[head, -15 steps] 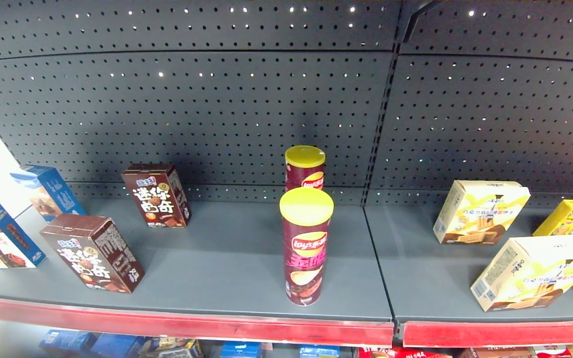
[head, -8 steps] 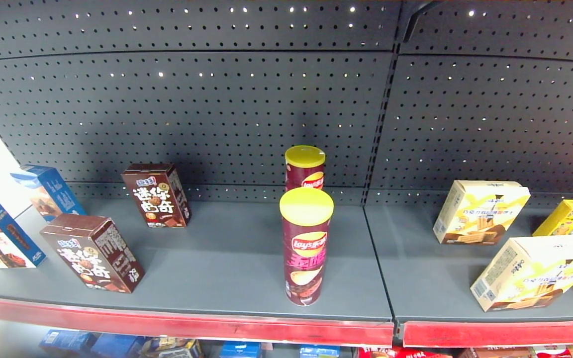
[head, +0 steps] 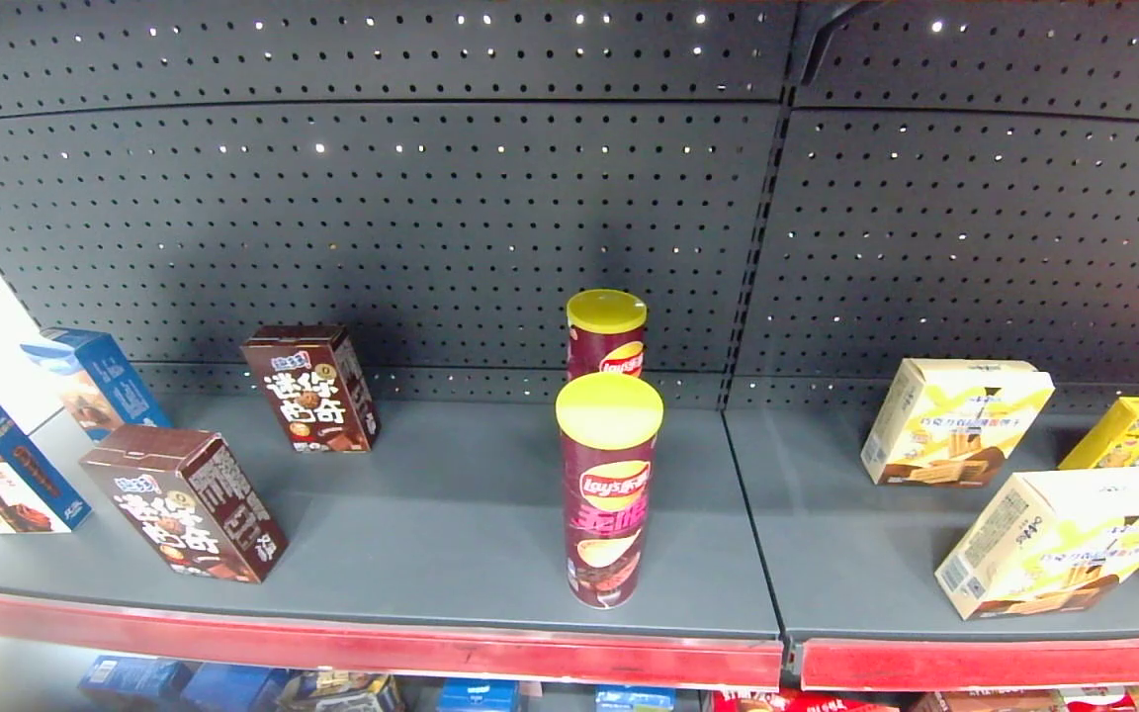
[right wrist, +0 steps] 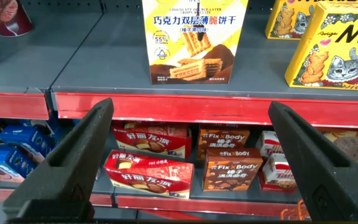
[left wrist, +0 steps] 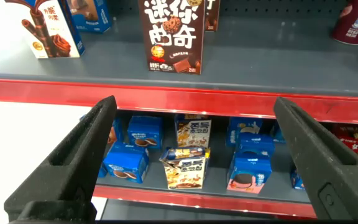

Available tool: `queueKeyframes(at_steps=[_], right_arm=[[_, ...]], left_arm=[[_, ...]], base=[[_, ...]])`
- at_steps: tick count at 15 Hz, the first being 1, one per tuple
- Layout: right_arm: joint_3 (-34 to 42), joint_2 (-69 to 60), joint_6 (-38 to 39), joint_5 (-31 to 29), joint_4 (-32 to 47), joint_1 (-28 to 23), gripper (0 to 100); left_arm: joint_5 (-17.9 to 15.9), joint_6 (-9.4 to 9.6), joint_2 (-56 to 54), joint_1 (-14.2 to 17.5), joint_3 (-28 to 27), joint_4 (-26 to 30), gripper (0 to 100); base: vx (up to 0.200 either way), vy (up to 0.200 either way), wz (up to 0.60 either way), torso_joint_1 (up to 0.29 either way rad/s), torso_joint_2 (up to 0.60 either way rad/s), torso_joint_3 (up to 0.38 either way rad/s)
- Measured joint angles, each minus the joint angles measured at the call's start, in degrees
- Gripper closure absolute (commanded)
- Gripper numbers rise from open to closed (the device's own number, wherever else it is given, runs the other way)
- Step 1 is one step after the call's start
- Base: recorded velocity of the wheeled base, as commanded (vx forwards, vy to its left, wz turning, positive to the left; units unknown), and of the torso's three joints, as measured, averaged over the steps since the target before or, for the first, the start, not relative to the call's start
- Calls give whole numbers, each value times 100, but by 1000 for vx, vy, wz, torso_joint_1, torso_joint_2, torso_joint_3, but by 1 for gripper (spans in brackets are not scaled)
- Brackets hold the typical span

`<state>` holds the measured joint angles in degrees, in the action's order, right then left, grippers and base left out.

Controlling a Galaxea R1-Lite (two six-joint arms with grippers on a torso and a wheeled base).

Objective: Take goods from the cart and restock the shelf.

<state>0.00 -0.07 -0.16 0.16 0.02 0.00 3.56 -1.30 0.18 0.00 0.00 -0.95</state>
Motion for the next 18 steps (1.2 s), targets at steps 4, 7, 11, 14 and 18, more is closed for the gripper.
queueKeyframes(at_steps=[4,7,11,14,18], right_arm=[[0,0,0,0,0,0,0],[0,0,0,0,0,0,0],[0,0,0,0,0,0,0],[0,0,0,0,2,0,0],[0,0,-9,0,0,0,0]], left_arm=[[-1,2,0,0,0,0,0],[0,0,-2,0,0,0,0],[-1,0,0,0,0,0,0],[0,2,2,0,0,0,0],[-4,11,2,0,0,0,0]], base=[[0,0,0,0,0,0],[0,0,0,0,0,0],[0,0,0,0,0,0],[0,0,0,0,0,0],[0,0,0,0,0,0]])
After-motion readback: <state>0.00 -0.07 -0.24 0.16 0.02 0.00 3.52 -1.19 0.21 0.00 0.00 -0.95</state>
